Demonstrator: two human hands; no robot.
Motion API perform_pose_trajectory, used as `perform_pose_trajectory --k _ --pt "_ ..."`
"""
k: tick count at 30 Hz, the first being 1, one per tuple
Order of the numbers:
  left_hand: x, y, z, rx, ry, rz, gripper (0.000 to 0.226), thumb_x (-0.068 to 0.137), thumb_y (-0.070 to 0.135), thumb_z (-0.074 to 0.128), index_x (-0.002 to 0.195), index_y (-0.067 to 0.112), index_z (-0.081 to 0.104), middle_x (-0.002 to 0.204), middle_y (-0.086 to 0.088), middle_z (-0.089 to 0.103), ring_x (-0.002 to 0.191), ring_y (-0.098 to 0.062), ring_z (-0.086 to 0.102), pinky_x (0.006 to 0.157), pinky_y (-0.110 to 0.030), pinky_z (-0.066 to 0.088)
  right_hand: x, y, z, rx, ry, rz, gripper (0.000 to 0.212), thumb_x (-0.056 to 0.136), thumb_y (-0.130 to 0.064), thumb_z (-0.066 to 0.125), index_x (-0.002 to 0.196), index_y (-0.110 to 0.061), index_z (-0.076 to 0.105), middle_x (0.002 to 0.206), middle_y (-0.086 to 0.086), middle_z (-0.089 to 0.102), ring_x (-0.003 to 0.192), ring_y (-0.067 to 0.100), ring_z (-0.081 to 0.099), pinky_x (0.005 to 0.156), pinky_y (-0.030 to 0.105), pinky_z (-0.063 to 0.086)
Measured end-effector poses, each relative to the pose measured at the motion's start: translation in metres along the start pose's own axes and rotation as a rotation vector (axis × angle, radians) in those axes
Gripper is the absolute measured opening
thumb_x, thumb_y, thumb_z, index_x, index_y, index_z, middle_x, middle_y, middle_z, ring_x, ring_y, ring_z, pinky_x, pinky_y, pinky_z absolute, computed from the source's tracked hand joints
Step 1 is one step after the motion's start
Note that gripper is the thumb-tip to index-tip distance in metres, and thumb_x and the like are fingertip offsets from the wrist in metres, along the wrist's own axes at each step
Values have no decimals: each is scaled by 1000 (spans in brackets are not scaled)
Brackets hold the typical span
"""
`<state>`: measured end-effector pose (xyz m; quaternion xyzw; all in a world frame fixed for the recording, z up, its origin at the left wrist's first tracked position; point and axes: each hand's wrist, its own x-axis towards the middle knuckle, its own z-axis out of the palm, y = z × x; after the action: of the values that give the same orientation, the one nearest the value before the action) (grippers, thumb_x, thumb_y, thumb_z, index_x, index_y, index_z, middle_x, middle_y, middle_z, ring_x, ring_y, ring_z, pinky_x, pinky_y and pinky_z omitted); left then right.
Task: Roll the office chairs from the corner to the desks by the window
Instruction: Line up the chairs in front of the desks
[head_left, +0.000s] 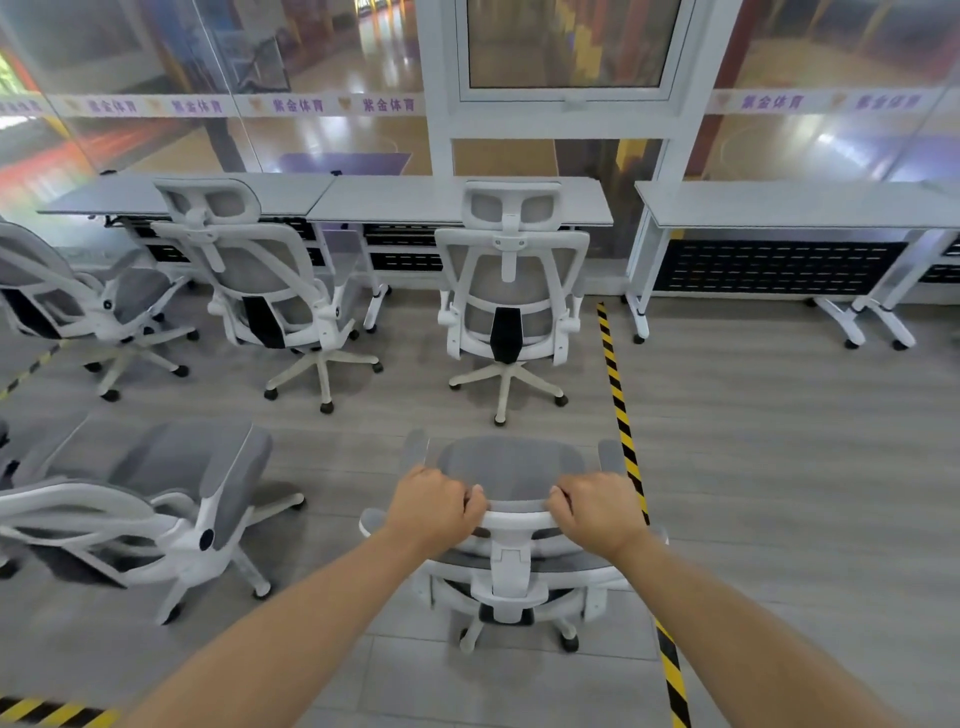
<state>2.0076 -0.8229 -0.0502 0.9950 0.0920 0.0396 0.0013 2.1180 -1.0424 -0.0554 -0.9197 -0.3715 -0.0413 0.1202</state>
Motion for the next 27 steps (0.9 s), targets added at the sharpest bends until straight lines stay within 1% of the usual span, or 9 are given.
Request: perform_pose_trajectory --k 2,3,5,8,12,15,19,23,27 --pt "-4 -5 -1 -3 1 -14 56 90 41 25 46 12 45 39 2 36 43 -22 34 60 -29 37 1 -5 3 10 0 -11 44 88 -39 32 50 -18 41 42 -4 33 37 14 29 39 25 20" --pt "-6 -7 -1 -2 8 -21 56 89 40 27 45 12 45 38 2 36 42 -22 33 58 -28 35 2 -7 4 10 2 -19 44 88 -39 31 50 -19 41 42 -4 33 37 13 28 39 25 20" --pt "-8 -11 -1 2 20 -21 55 89 39 30 44 11 46 37 1 38 41 -21 31 56 -27 31 2 -11 4 12 4 -25 44 88 -38 32 49 -19 40 41 -5 34 37 13 27 40 24 18" --pt "-9 -17 -1 16 23 10 57 89 41 29 45 12 50 38 1 42 41 -20 33 58 -27 33 1 -16 3 13 22 -17 42 88 -37 33 49 -21 39 41 -5 32 37 12 26 42 23 13" --pt "-9 -26 -2 9 37 21 56 89 41 30 45 12 48 37 1 39 40 -18 32 57 -28 30 2 -27 1 -17 -5 -7 45 88 -42 25 53 -21 43 43 -5 35 38 12 26 42 25 14" --pt "-10 -34 -2 0 38 7 54 88 40 32 45 12 47 38 0 39 39 -20 35 57 -28 33 4 -33 5 -6 -23 -19 49 88 -44 22 57 -19 49 47 -3 43 41 13 33 43 26 18" --pt "-13 -40 -4 -34 37 -14 52 87 38 35 43 12 44 36 1 36 38 -20 33 55 -27 37 7 -38 9 5 -11 -19 47 88 -42 26 54 -17 47 44 -4 38 39 13 29 43 26 16" --pt "-14 -41 -4 -11 80 -10 51 87 37 37 43 13 44 36 1 35 38 -19 30 55 -26 29 10 -38 11 -4 -12 -17 45 88 -41 28 52 -19 43 43 -3 37 39 14 30 42 25 17" --pt "-14 -43 -1 11 78 -11 52 87 38 36 43 13 46 36 0 38 38 -19 29 55 -27 27 14 -38 14 -1 -23 -17 45 87 -41 28 53 -18 45 43 -2 41 39 14 32 41 25 20"
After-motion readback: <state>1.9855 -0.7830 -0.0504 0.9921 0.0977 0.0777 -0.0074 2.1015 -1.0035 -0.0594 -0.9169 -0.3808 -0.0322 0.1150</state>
